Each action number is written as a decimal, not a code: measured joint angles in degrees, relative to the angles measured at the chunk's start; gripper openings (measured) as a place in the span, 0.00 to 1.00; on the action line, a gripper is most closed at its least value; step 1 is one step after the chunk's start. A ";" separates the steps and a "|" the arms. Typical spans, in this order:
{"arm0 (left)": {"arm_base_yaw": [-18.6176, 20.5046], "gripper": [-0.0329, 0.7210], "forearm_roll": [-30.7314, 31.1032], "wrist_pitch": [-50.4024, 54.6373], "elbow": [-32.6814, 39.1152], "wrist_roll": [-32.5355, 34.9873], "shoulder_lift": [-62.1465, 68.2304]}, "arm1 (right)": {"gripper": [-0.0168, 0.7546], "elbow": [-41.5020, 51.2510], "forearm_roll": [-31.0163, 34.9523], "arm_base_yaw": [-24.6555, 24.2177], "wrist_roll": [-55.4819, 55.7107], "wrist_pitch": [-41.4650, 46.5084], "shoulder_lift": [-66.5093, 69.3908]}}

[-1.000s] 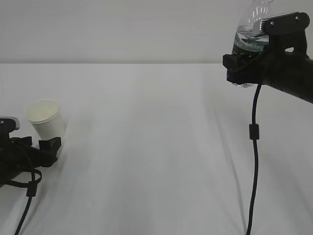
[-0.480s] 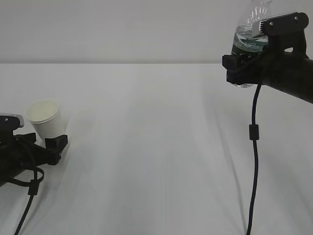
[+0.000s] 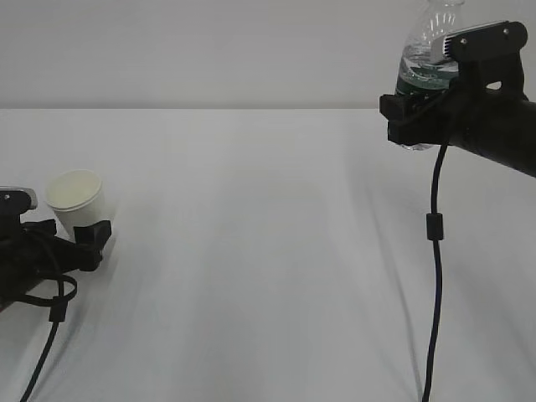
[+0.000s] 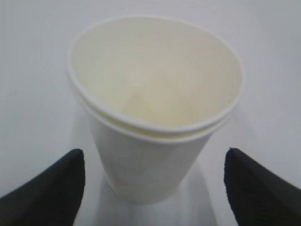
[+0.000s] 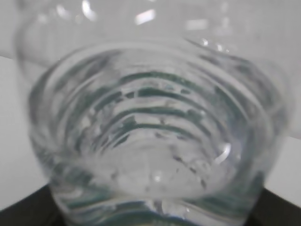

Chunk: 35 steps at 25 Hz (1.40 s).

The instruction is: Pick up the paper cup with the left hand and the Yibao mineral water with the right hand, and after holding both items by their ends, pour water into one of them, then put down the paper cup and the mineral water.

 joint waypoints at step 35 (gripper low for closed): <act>0.00 0.90 -1.09 0.00 -7.45 0.10 4.12 | 0.62 0.00 -0.10 0.00 0.00 0.48 0.00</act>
